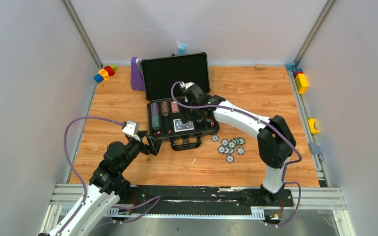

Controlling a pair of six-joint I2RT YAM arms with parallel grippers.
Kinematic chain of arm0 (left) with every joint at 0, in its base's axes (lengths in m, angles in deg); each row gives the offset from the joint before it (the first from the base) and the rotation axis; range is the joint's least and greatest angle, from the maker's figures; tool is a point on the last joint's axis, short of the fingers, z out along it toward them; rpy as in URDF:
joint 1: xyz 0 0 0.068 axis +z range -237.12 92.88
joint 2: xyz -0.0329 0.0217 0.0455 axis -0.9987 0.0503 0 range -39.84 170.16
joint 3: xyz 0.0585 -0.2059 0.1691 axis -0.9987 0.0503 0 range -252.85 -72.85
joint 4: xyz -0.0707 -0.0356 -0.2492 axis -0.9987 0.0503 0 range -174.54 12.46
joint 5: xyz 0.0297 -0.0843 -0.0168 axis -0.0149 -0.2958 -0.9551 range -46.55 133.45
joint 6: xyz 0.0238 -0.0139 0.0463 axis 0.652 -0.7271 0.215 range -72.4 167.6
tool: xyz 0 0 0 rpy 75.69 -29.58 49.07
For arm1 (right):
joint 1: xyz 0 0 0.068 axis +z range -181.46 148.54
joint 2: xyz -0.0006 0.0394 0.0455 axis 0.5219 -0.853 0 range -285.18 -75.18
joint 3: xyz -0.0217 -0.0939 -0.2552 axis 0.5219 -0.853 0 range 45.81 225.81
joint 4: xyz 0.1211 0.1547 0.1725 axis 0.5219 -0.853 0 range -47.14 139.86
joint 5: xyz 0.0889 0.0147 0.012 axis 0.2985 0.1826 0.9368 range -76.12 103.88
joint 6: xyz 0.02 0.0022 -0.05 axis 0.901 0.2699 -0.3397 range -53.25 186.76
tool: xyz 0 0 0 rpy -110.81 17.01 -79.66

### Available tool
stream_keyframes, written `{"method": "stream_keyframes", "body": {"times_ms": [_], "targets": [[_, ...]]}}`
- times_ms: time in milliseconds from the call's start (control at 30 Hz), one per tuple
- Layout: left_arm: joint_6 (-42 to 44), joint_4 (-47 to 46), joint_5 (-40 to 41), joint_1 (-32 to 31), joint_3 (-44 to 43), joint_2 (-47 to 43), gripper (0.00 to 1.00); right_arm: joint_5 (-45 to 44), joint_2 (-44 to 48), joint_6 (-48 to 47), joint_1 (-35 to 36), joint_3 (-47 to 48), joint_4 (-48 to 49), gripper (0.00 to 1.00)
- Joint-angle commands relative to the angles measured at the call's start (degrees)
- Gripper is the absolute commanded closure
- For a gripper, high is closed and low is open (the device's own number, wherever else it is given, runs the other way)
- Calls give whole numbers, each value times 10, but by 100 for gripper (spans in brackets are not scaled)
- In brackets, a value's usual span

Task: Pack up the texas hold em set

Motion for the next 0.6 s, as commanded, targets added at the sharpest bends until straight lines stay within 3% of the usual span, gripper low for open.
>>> {"method": "stream_keyframes", "body": {"times_ms": [0,33,133,200,400,567], "targets": [[0,-15,4,0,2,-1,0,16,-6,-12,4,31,38,40],[0,-15,4,0,2,-1,0,23,-5,-12,4,26,44,36],[0,-15,4,0,2,-1,0,32,12,-9,3,5,68,8],[0,-14,4,0,2,-1,0,32,28,-10,4,-11,82,1],[0,-16,4,0,2,2,0,-4,104,-29,1,-70,110,0],[1,-26,17,0,1,19,0,-34,196,-36,-6,-178,170,0]]}}
